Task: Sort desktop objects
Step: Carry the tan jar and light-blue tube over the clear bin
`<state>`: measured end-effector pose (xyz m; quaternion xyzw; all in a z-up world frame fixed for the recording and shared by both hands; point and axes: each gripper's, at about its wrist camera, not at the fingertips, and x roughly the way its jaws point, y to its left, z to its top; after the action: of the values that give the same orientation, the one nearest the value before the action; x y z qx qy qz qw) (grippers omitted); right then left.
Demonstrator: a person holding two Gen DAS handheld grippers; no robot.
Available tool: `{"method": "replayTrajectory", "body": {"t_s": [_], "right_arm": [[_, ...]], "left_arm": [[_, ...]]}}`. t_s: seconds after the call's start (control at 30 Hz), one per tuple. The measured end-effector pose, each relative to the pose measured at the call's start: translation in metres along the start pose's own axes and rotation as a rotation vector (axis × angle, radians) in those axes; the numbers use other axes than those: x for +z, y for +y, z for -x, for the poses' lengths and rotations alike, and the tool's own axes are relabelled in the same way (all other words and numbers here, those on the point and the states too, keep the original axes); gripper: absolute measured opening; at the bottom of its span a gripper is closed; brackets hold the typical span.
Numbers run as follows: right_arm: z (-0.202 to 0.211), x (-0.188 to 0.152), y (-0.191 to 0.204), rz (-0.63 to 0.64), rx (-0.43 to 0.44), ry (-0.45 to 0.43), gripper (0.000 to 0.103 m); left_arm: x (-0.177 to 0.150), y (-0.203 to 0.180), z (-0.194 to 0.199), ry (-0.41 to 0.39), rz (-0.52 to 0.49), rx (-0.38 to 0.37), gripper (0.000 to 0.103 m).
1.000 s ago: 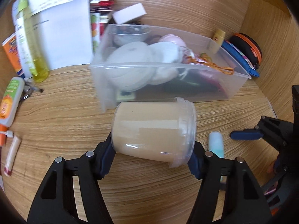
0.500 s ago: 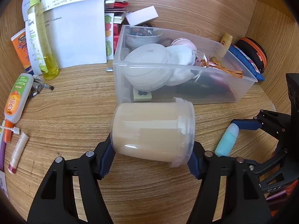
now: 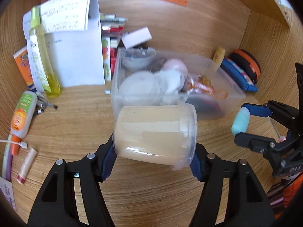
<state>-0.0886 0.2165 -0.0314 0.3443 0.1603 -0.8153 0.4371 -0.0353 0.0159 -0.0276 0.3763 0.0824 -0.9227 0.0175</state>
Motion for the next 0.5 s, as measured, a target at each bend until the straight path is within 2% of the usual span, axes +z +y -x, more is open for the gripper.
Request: {"method": "replayTrajectory", "body": {"t_s": [0.3, 0.5], "right_arm": [[0.015, 0.024, -0.027, -0.060, -0.121, -0.100, 0.071], [0.011, 0.041, -0.039, -0.104, -0.133, -0.141, 0.071]], "left_arm": [[0.029, 0.000, 0.021, -0.106, -0.014, -0.004, 0.065], [0.055, 0.002, 0.021, -0.139, -0.015, -0.006, 0.065]]}}
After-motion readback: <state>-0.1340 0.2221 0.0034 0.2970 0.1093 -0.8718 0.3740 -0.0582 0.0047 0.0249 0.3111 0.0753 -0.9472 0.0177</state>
